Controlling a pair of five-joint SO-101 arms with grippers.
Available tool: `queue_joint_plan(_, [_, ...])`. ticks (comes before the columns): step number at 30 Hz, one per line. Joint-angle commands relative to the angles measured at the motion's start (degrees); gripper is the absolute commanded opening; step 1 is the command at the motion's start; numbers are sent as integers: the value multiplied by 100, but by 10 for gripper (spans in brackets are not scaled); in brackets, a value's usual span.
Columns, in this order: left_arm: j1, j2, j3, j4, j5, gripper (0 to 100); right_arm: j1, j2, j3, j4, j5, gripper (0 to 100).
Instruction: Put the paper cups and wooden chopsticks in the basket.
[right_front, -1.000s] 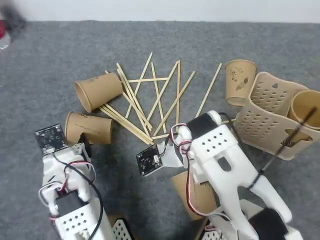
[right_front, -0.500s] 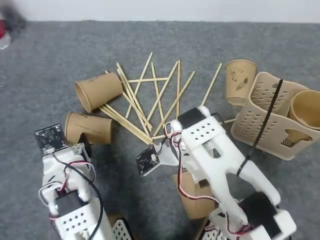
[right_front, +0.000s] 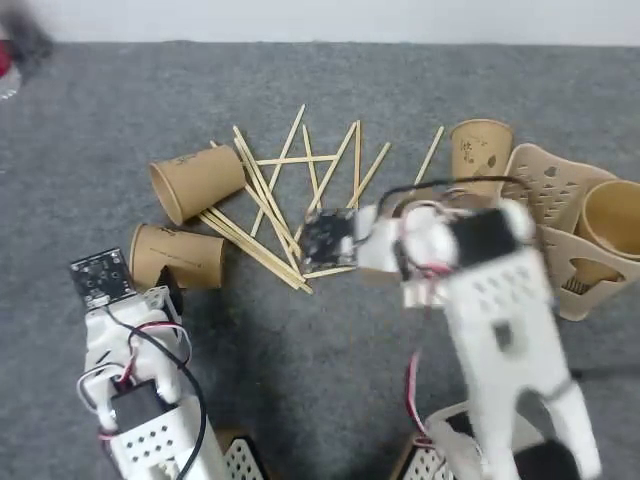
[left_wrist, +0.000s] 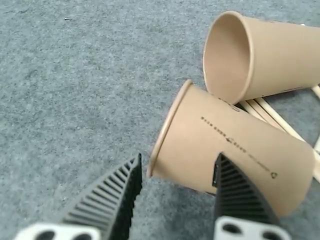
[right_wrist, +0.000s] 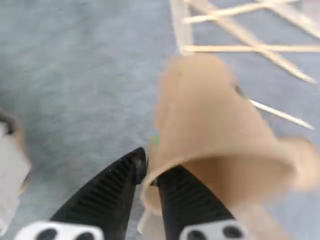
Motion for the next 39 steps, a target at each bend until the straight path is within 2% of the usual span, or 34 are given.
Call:
queue_joint_plan(1, [-35,-53,-31,-114,26,225,602,-681,-800,207,-378,7])
queue_joint_plan(6, [-35,-53,-31,-105,26,225,1956,-1059,-1363,-259,-651,7])
queue_joint_plan(11, [-35,-53,-31,-97,26,225,3336,-1270,-1705,-910,-598,7])
queue_joint_plan(19, [-35,-53,-31,-97,26,225,5446,-1262,-1741,-1007,985,7])
queue_joint_plan(28, [-44,-44,-31,-44,26,225,5657,-1051,-1521,-532,1565,7])
queue_joint_plan(39, [-44,-53,-31,-9,26,225,5481,101,-1380,-488,1319,7])
